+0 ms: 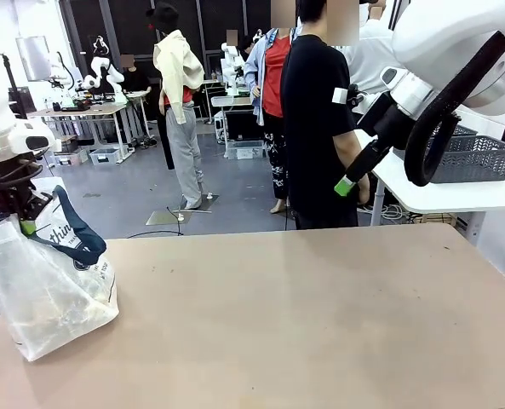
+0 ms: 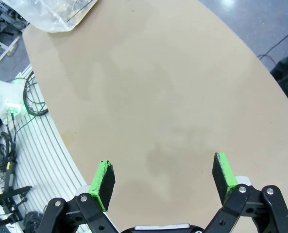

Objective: Transfer purchased items from the store into the shopping bag.
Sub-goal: Move the Reusable shopping bag to the right side of the table.

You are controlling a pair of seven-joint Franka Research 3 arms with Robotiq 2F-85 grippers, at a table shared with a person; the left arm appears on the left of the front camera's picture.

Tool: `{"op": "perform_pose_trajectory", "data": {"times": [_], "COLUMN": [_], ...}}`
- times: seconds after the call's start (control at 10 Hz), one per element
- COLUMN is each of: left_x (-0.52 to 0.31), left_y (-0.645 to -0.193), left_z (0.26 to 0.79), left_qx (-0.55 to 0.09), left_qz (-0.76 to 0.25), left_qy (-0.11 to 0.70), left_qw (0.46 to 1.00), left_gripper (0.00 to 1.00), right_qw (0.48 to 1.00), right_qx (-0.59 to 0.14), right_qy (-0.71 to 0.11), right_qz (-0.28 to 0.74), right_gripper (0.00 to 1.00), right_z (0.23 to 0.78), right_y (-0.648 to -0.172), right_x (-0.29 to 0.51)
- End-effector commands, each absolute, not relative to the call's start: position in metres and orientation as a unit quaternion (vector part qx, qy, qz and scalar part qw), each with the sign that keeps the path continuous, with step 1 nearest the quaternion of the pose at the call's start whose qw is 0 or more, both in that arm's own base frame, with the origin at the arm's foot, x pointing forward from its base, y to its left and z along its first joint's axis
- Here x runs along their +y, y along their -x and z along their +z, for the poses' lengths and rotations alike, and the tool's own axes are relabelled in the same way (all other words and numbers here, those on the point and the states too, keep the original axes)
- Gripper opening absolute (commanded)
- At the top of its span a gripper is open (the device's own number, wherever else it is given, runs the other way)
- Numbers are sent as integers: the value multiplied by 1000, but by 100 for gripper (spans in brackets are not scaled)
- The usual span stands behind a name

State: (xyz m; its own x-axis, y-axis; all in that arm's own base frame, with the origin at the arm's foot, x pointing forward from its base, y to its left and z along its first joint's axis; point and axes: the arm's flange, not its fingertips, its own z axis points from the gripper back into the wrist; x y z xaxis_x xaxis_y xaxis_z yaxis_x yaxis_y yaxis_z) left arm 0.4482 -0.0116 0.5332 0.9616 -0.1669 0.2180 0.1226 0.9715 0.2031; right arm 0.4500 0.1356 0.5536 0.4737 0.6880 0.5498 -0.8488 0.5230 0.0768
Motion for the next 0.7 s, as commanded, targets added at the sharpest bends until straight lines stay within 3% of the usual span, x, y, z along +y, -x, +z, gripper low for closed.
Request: {"op": "perform_pose_trajectory", "data": {"times": [0.0, 0.6], "left_x": [-4, 30], "left_y": [-453, -443], "left_z": [540, 542], "left_qx": [-144, -155], "left_qz": [-110, -164], "left_qy": [-94, -109], "left_qw": [979, 968], "left_gripper": [0, 0], "right_qw": [845, 845], "right_qx": [-230, -230], "right_qy": [-176, -176], "right_qz": [450, 450], "right_gripper": [100, 100], "right_z": [554, 554], "right_y": [-451, -451], "right_x": [137, 137]}}
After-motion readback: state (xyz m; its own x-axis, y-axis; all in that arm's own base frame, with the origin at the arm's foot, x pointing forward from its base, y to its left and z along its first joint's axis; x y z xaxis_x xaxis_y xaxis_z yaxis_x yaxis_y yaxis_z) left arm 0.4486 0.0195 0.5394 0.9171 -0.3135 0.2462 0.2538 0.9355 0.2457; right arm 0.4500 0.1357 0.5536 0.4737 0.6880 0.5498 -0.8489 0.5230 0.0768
